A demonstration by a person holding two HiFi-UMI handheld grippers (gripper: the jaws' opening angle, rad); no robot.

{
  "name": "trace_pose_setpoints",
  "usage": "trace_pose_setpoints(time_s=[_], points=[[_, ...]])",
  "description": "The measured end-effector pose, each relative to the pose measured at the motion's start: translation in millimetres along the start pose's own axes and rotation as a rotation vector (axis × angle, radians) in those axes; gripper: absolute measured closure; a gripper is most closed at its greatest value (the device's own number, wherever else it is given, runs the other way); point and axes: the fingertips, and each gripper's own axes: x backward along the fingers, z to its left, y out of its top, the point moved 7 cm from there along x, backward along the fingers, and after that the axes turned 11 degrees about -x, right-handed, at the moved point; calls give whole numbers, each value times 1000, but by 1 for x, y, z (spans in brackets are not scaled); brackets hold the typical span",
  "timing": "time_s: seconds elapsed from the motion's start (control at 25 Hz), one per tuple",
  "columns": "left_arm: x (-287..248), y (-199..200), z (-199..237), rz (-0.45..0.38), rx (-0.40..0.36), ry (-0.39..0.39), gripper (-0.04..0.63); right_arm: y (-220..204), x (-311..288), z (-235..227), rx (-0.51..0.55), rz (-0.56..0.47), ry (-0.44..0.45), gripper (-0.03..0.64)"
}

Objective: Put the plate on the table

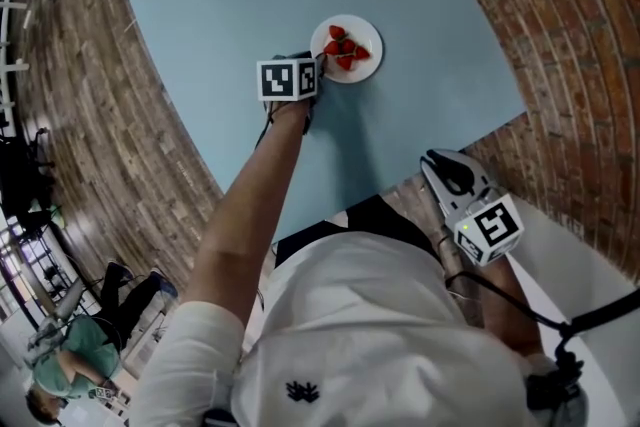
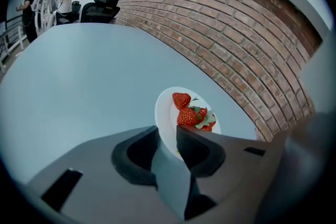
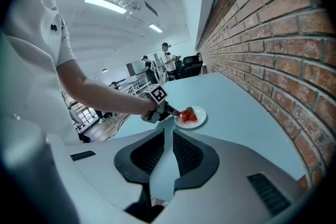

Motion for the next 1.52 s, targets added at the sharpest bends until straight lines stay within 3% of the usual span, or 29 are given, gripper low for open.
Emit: trace_pose_setpoints(time_s=[0.2, 0.44, 0.72, 1.04, 1.24, 1.52], points=[[2, 1, -2, 24, -128, 84, 482, -3, -2, -4, 5, 10, -4, 561], [10, 8, -10, 51, -398, 192, 482, -6, -8, -2, 43, 21, -3, 561], [50, 2, -12, 10, -425, 225, 482, -10, -17, 2, 56, 16, 17, 561], [127, -7, -39, -141, -437, 87, 483, -4, -29, 29, 91, -23, 28, 561], [177, -25, -63, -180, -499, -12, 594, -6, -31, 61, 113, -21, 1, 561], [256, -71, -86, -194, -488, -176, 594, -10, -45, 127, 165, 30, -45, 561]])
